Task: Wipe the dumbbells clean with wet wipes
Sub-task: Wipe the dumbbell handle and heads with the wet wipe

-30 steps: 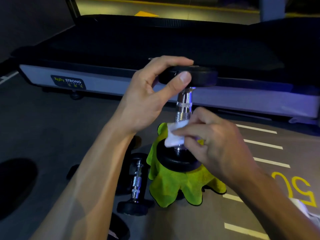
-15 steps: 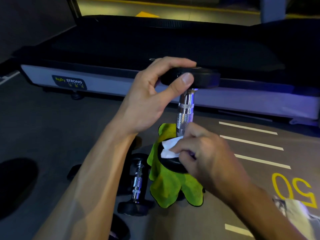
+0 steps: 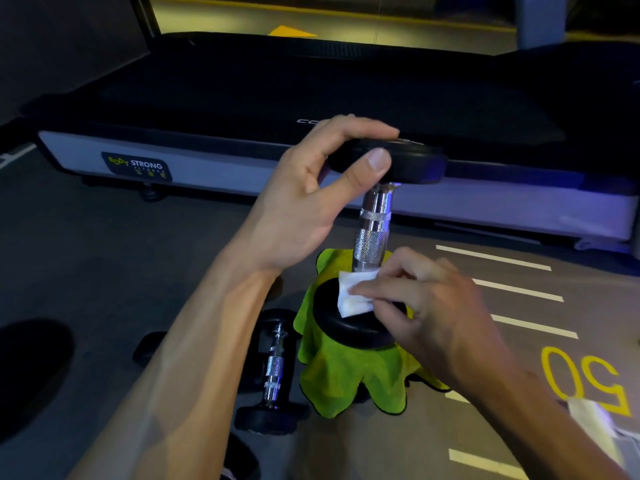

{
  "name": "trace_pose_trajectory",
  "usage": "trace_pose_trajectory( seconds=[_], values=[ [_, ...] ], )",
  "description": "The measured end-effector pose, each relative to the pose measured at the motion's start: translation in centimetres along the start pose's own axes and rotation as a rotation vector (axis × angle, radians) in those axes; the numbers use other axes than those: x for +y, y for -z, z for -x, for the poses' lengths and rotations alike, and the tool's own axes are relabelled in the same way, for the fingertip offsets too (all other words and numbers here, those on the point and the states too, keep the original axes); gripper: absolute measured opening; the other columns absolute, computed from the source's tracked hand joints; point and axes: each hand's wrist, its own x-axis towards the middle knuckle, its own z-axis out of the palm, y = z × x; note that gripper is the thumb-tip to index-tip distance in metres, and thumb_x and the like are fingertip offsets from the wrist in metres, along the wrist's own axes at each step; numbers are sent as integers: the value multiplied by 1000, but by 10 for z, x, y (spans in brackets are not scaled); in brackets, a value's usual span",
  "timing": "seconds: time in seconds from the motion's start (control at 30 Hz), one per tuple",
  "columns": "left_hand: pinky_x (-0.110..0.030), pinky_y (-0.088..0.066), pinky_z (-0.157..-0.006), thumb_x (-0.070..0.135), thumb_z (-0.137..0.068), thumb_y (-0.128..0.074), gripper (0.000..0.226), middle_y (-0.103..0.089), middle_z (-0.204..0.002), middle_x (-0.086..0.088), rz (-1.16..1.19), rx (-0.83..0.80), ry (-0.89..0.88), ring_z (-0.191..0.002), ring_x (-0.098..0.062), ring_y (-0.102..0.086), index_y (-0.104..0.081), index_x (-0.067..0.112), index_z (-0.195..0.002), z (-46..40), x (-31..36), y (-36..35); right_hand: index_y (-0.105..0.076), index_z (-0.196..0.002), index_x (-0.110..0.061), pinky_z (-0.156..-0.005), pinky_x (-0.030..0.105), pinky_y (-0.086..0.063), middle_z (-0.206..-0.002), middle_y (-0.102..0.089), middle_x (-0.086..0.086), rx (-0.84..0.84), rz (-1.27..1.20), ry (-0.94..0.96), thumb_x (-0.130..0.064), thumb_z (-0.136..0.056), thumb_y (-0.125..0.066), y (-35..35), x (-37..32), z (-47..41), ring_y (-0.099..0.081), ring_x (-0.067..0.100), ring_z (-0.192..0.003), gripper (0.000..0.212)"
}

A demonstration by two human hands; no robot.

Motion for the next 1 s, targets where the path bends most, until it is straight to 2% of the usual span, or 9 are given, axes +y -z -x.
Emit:
trace_pose_trajectory(
  seconds=[0.1, 0.23, 0.33, 0.47, 0.53, 0.63, 0.7, 0.83, 1.0],
  values=[
    [-21, -41, -108, 18, -106, -59, 20, -62, -128, -21, -9, 1, 8, -119, -10, -57, -65, 23, -124, 1, 1, 2, -82, -109, -33, -67, 30, -41, -96, -63, -4, 134, 20, 70, -25, -93, -65, 4, 0, -14, -58, 25, -70, 24],
    [-33, -44, -109, 19, -106, -58, 22, -60, -127, -21, -21, -6, 15, -117, -22, -58, -64, 19, -127, 2, 3, 3, -80, -116, -22, -64, 44, -50, -97, -60, 3, 328, -103, 18, -12, -95, -69, 10, 2, -35, -59, 28, -75, 26],
    [-24, -42, -105, 19, -105, -58, 21, -61, -125, -23, -25, 0, 7, -111, -10, -56, -64, 20, -125, 2, 3, 3, -79, -118, -28, -68, 46, -53, -103, -59, 0, 267, -123, -4, -13, -96, -66, -2, 3, -16, -62, 32, -80, 31],
    [-21, -42, -104, 19, -104, -59, 19, -61, -128, -24, 6, 27, 13, -113, -9, -55, -65, 24, -122, 1, 1, 2, -80, -114, -36, -69, 44, -55, -103, -60, -9, 114, -124, -6, -25, -95, -60, -8, 6, 1, -62, 34, -78, 30],
    [-24, -45, -102, 19, -104, -59, 20, -63, -126, -20, 42, 34, 38, -113, -11, -58, -66, 21, -123, 1, 1, 1, -81, -114, -33, -71, 39, -54, -103, -59, -8, 147, -163, 5, -23, -96, -62, -4, 6, -7, -62, 29, -81, 28],
    [-20, -46, -99, 17, -104, -57, 20, -65, -117, -5, 85, 36, 64, -110, -6, -60, -65, 16, -123, 1, 3, 0, -80, -114, -29, -79, 16, -45, -104, -55, -5, 268, -270, -31, -10, -95, -65, 0, 2, -17, -60, 11, -87, 30],
    [-18, -46, -100, 16, -104, -56, 20, -64, -117, -1, 104, 39, 74, -110, -3, -59, -64, 15, -122, 2, 3, -1, -78, -114, -28, -86, 12, -43, -109, -57, -3, 290, -379, -83, -3, -94, -66, -3, 0, -15, -63, 7, -95, 35],
    [-26, -46, -107, 26, -96, -62, 20, -62, -128, 2, 190, 52, 99, -120, -3, -58, -62, 20, -115, 4, 2, 1, -80, -114, -21, -104, 26, -50, -128, -69, -2, 118, -671, -158, 9, -92, -68, -11, 7, -2, -66, 12, -122, 39],
    [-50, -46, -115, 40, -80, -81, 40, -56, -145, 3, 107, 38, 98, -131, -8, -59, -56, 32, -110, 14, 6, 1, -82, -110, -19, -109, 45, -51, -126, -75, -4, 20, -804, -202, 4, -91, -71, -17, 6, 0, -68, 19, -123, 32]
  ],
)
